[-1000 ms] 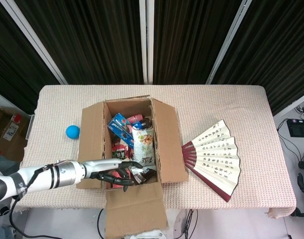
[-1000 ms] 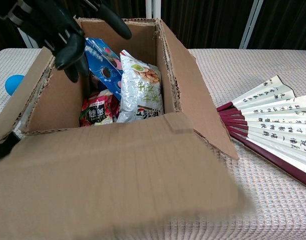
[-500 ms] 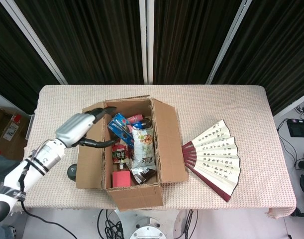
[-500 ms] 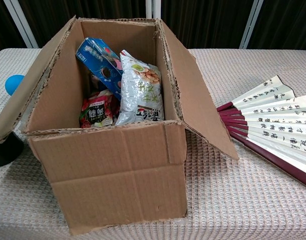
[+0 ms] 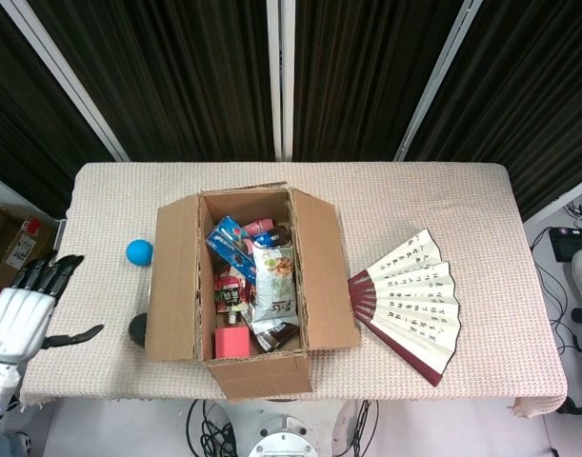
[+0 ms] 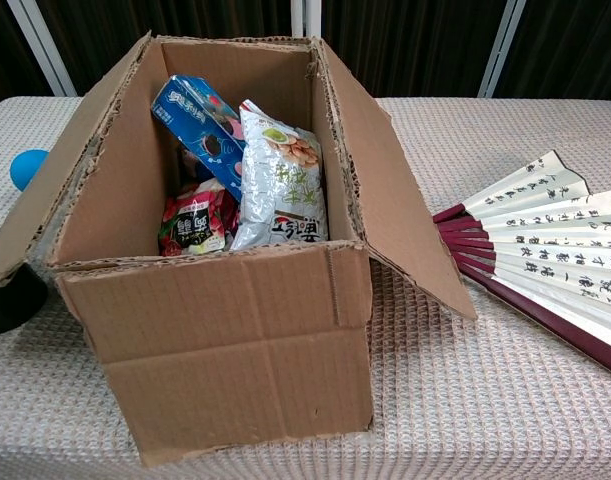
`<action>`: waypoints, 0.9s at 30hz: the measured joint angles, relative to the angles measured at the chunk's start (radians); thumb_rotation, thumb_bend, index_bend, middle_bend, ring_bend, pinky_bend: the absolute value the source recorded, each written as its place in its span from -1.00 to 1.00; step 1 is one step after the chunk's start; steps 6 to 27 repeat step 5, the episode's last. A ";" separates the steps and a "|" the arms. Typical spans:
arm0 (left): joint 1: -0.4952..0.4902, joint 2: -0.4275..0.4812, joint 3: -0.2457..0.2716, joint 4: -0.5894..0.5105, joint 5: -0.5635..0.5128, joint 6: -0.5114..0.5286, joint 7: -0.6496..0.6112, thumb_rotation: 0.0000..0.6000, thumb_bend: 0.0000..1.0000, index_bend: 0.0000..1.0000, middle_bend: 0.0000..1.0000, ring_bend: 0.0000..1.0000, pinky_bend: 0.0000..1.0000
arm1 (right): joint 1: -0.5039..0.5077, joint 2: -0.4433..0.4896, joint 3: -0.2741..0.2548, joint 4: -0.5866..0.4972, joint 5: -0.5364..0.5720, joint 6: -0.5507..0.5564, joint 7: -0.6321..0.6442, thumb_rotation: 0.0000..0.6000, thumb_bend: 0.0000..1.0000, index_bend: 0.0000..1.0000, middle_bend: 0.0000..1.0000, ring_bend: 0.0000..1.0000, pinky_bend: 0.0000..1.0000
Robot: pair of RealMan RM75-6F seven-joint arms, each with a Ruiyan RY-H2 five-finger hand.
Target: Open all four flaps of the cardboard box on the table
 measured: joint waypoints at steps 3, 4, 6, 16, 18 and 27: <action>0.039 -0.016 0.055 0.102 0.027 0.088 -0.047 -0.17 -0.86 -0.81 -0.74 -0.86 -0.66 | -0.010 -0.010 -0.003 0.027 0.018 -0.015 -0.011 1.00 -0.36 -1.00 -1.00 -1.00 -1.00; 0.050 -0.023 0.068 0.137 0.033 0.119 -0.064 -0.18 -0.86 -0.81 -0.74 -0.87 -0.66 | -0.012 -0.015 -0.004 0.035 0.022 -0.020 -0.013 1.00 -0.36 -1.00 -1.00 -1.00 -1.00; 0.057 -0.030 0.078 0.160 0.035 0.137 -0.075 -0.18 -0.86 -0.81 -0.74 -0.87 -0.66 | -0.013 -0.021 -0.004 0.041 0.026 -0.026 -0.015 1.00 -0.36 -1.00 -1.00 -1.00 -1.00; 0.057 -0.030 0.078 0.160 0.035 0.137 -0.075 -0.18 -0.86 -0.81 -0.74 -0.87 -0.66 | -0.013 -0.021 -0.004 0.041 0.026 -0.026 -0.015 1.00 -0.36 -1.00 -1.00 -1.00 -1.00; 0.057 -0.030 0.078 0.160 0.035 0.137 -0.075 -0.18 -0.86 -0.81 -0.74 -0.87 -0.66 | -0.013 -0.021 -0.004 0.041 0.026 -0.026 -0.015 1.00 -0.36 -1.00 -1.00 -1.00 -1.00; 0.057 -0.030 0.078 0.160 0.035 0.137 -0.075 -0.18 -0.86 -0.81 -0.74 -0.87 -0.66 | -0.013 -0.021 -0.004 0.041 0.026 -0.026 -0.015 1.00 -0.36 -1.00 -1.00 -1.00 -1.00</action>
